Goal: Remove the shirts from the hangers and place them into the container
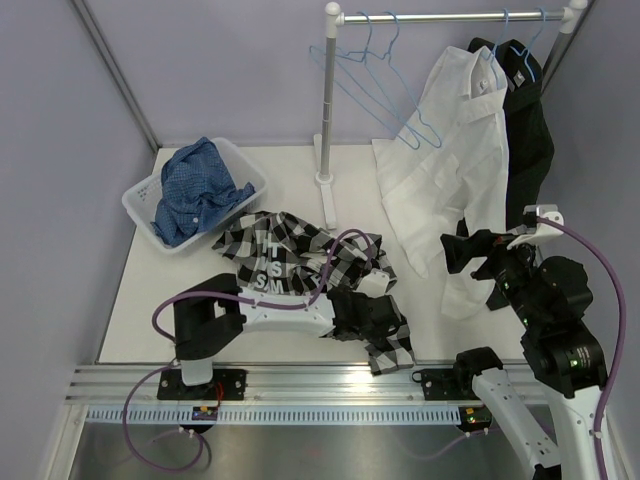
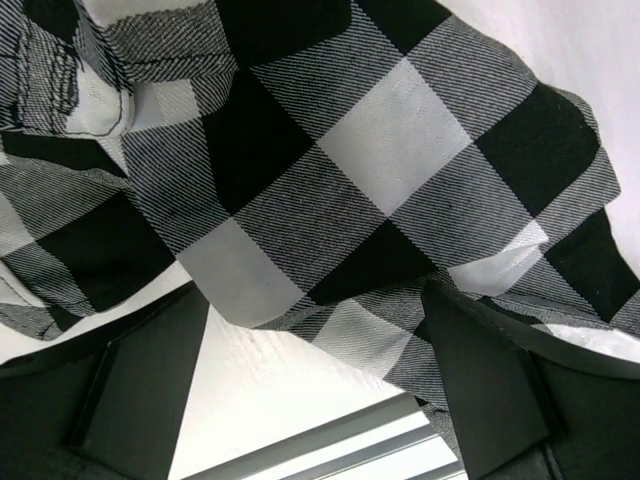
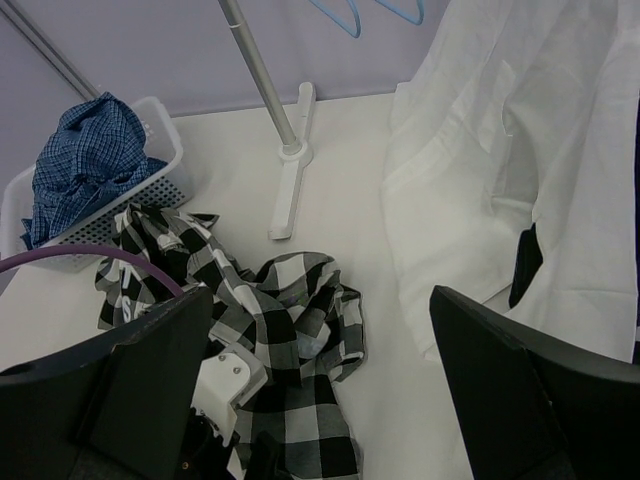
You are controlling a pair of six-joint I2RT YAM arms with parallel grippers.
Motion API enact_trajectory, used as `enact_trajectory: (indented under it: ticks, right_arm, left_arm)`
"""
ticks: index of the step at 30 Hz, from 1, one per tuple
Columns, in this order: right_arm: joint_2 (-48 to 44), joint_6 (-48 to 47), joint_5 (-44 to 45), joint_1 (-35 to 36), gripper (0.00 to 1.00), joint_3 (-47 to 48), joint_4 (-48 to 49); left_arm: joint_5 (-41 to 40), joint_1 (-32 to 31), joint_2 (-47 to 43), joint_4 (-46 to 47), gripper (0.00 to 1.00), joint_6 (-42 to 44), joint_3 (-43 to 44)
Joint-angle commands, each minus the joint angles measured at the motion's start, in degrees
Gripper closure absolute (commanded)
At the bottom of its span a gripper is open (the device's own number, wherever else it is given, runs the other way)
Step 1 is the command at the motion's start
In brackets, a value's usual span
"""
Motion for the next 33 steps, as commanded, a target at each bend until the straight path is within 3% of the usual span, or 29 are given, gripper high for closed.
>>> enact_trajectory:
  ticks: [1, 6, 12, 13, 14, 16, 17, 19, 24, 28, 33]
  right_arm:
    - [-0.79, 0.26, -0.82, -0.14, 0.01, -0.4, 2.16]
    - [-0.61, 0.34, -1.25, -0.14, 0.01, -1.01, 2.6]
    - [-0.52, 0.43, -1.43, -0.14, 0.01, -1.63, 2.69]
    - [-0.61, 0.52, -1.34, -0.14, 0.01, -1.72, 2.69]
    - [-0.7, 0.43, -1.34, -0.14, 0.01, -1.8, 2.69]
    - [-0.61, 0.26, -1.17, -0.14, 0.01, -1.89, 2.6]
    - [-0.7, 0.26, -0.91, -0.14, 0.01, -1.89, 2.52]
    - [-0.79, 0.26, -0.82, -0.14, 0.0, -1.89, 2.51]
    - [-1.14, 0.17, -0.91, -0.14, 0.01, -1.98, 2.43]
    - [-1.23, 0.08, -0.9, -0.14, 0.01, -2.24, 2.69]
    - [-1.31, 0.26, -1.08, -0.14, 0.01, -2.68, 3.13]
  left_arm:
    - [-1.78, 0.17, 0.67, 4.01, 0.1, -3.72, 1.5]
    - [-0.47, 1.14, 1.64, 7.36, 0.19, -4.16, -0.52]
    - [-0.11, 2.11, 1.91, 11.4, 0.39, -4.34, -2.19]
    - [-0.2, 2.2, 1.99, 11.41, 0.44, -4.34, -2.19]
    - [-0.38, 2.28, 1.91, 11.41, 0.57, -4.34, -2.28]
    - [-0.9, 2.37, 1.38, 11.32, 0.72, -4.16, -2.63]
    - [-1.17, 2.55, -0.01, 11.23, 0.88, -4.16, -3.33]
    - [-2.22, 2.81, -2.3, 10.97, 1.0, -3.55, -4.21]
    - [-6.61, 7.11, -14.07, 1.84, 1.0, 2.24, -2.82]
    - [-15.29, 12.2, -24.26, -4.23, 1.0, 8.04, -1.41]
    - [-20.24, 23.62, -31.84, -5.21, 1.0, 14.29, -2.19]
